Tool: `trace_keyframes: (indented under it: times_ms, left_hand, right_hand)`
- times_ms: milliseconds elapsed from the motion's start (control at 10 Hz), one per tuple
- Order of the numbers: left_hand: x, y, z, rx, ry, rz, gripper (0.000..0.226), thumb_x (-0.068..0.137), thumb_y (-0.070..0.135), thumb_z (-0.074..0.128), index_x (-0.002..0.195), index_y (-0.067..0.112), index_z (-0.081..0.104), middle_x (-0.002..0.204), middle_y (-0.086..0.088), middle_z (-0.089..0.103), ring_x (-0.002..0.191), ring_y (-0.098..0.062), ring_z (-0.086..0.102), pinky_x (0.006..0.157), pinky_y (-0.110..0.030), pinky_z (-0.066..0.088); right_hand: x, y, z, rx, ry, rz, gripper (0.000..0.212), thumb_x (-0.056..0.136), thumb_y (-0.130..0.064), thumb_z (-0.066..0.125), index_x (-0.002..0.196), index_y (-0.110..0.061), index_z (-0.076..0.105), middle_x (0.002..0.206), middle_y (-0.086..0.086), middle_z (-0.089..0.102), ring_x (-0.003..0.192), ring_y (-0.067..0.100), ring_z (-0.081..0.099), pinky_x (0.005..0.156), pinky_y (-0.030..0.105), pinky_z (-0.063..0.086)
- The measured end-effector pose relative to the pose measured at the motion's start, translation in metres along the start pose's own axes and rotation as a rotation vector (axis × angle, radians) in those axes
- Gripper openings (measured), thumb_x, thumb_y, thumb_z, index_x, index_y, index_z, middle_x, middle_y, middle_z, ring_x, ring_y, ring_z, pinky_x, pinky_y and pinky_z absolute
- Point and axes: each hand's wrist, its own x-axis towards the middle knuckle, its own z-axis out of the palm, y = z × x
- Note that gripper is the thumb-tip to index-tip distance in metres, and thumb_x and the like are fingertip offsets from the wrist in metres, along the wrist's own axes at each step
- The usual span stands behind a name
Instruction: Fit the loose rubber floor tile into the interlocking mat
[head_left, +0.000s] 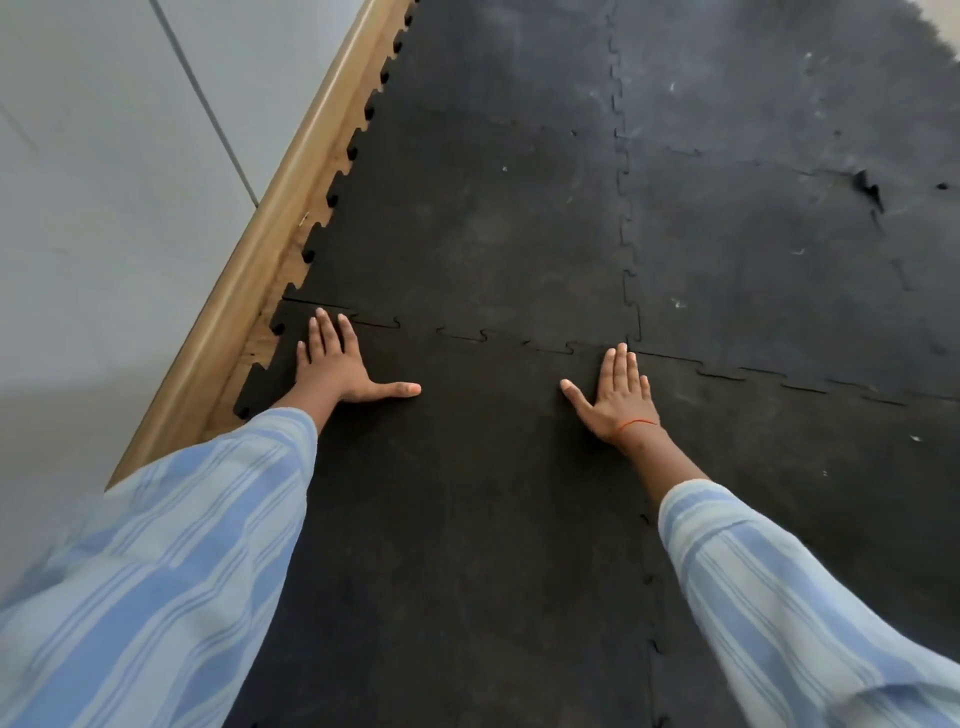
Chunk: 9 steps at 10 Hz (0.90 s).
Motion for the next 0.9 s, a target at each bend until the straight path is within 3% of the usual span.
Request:
trace_keyframes:
  times_ms: [100, 300, 400, 700, 800, 900]
  left_hand:
    - [-0.005, 0.003, -0.007, 0.015, -0.009, -0.017, 0.154, 0.046, 0.095, 0.052, 0.145, 0.009, -0.03, 0.151, -0.017, -0.038, 0.142, -0.032, -0.029, 0.117, -0.051, -0.005]
    - [-0.039, 0.012, 0.034, 0.0, 0.112, 0.013, 0.115, 0.077, 0.085, 0.023, 0.148, 0.006, -0.024, 0.156, -0.013, -0.031, 0.146, -0.026, -0.023, 0.12, -0.05, -0.002]
    - [-0.064, 0.026, 0.063, 0.006, 0.173, 0.031, 0.104, 0.084, 0.078, 0.013, 0.147, 0.003, -0.022, 0.157, -0.015, -0.027, 0.147, -0.026, -0.02, 0.121, -0.048, -0.001]
    - [-0.165, 0.059, 0.143, -0.01, 0.205, 0.088, 0.104, 0.086, 0.077, 0.016, 0.148, 0.0, -0.016, 0.158, -0.017, -0.021, 0.148, -0.027, -0.015, 0.119, -0.047, -0.001]
    - [-0.195, 0.064, 0.158, -0.007, 0.123, 0.086, 0.103, 0.088, 0.074, 0.022, 0.149, 0.0, -0.016, 0.158, -0.018, -0.022, 0.148, -0.029, -0.016, 0.119, -0.048, -0.001]
    - [-0.213, 0.076, 0.129, 0.054, -0.139, 0.077, 0.098, 0.091, 0.062, 0.041, 0.152, 0.003, -0.007, 0.159, -0.018, -0.019, 0.149, -0.03, -0.008, 0.119, -0.051, 0.005]
  right_hand:
    - [-0.007, -0.002, 0.0, 0.017, -0.017, 0.011, 0.093, 0.088, -0.072, 0.016, 0.148, -0.01, -0.018, 0.157, 0.005, -0.027, 0.146, 0.018, -0.022, 0.119, 0.038, -0.009]
    - [-0.067, 0.003, 0.035, 0.054, 0.074, 0.059, 0.087, 0.092, -0.066, 0.016, 0.148, -0.007, -0.016, 0.158, 0.009, -0.023, 0.146, 0.019, -0.02, 0.12, 0.036, -0.009]
    - [-0.094, 0.011, 0.048, 0.046, 0.065, 0.077, 0.086, 0.092, -0.066, 0.014, 0.147, -0.007, -0.018, 0.158, 0.008, -0.024, 0.146, 0.019, -0.021, 0.12, 0.035, -0.01]
    - [-0.18, 0.001, 0.08, 0.17, 0.018, 0.18, 0.085, 0.094, -0.06, 0.02, 0.148, -0.003, -0.014, 0.158, 0.012, -0.021, 0.147, 0.023, -0.019, 0.121, 0.036, -0.006]
    - [-0.2, -0.007, 0.082, 0.228, -0.036, 0.244, 0.086, 0.094, -0.059, 0.023, 0.148, -0.001, -0.012, 0.159, 0.014, -0.02, 0.147, 0.025, -0.018, 0.121, 0.038, -0.004]
    - [-0.199, -0.016, 0.038, 0.304, -0.263, 0.326, 0.083, 0.096, -0.054, 0.03, 0.15, -0.001, -0.004, 0.159, 0.016, -0.016, 0.148, 0.028, -0.014, 0.121, 0.044, 0.002]
